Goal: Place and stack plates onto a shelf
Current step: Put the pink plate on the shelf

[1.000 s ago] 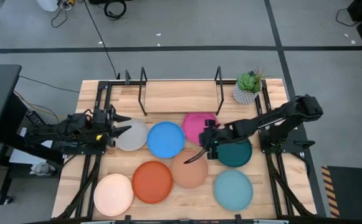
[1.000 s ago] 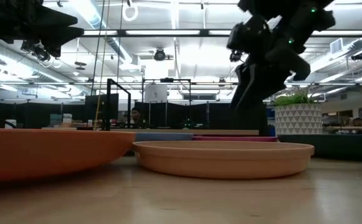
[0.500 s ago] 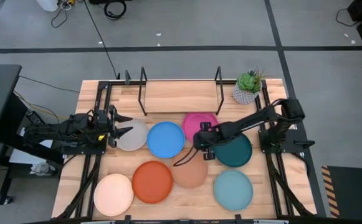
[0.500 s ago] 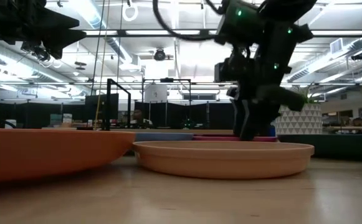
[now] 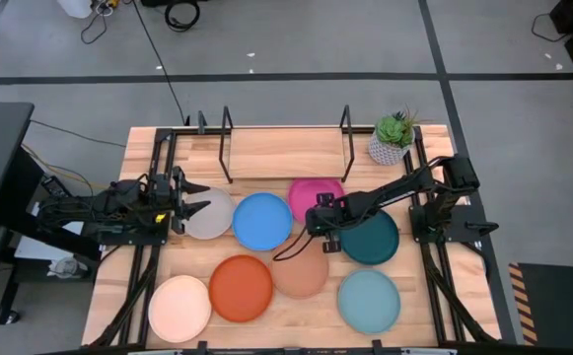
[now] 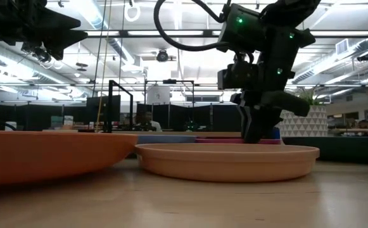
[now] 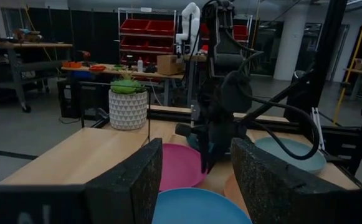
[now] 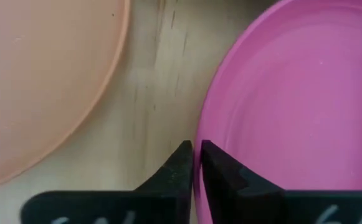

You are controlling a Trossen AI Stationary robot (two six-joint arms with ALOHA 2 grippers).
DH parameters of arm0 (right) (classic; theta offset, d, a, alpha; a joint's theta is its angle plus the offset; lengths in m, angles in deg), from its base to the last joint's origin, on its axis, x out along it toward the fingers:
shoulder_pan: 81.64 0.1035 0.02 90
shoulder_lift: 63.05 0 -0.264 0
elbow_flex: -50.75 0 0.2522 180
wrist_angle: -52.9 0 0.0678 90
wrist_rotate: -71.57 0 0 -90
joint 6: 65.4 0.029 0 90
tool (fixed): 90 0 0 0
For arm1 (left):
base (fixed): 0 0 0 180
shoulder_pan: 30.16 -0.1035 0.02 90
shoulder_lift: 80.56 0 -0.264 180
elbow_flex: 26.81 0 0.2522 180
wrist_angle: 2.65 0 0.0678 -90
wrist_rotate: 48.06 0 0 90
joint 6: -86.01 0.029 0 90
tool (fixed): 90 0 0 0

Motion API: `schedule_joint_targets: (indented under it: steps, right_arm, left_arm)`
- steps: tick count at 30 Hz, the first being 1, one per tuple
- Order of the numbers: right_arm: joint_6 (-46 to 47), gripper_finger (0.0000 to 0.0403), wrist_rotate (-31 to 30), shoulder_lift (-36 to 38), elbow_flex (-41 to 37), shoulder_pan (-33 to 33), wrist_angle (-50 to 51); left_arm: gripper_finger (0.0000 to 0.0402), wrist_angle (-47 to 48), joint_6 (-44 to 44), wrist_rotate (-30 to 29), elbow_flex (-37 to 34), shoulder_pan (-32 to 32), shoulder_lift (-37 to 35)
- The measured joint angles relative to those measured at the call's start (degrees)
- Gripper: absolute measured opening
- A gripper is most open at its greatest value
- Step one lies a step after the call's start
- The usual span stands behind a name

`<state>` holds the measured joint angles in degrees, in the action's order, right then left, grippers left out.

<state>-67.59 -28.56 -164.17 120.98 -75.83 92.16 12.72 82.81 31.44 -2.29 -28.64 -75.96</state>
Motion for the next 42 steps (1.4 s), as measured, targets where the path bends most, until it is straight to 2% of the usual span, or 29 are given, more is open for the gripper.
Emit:
schedule_joint_targets:
  steps: [4,12,23,42]
  right_arm:
    - [-0.2,0.0017,0.2,0.2,0.0,0.0,-0.1]
    - [0.1,0.0023,2.5,0.1,2.0,1.0,2.3]
    - [0.5,0.0023,7.1,0.0,9.5,2.5,10.7]
    - [-0.4,0.0023,6.9,0.0,22.3,3.3,23.3]
  left_arm:
    - [0.0197,-0.2,0.0,0.0,0.0,0.0,0.0]
    - [0.0197,-0.2,0.0,0.0,0.0,0.0,0.0]
    - [0.0197,-0.4,0.0,0.0,0.0,0.0,0.0]
    - [0.0197,0.6,-0.6,0.0,0.0,0.0,0.0]
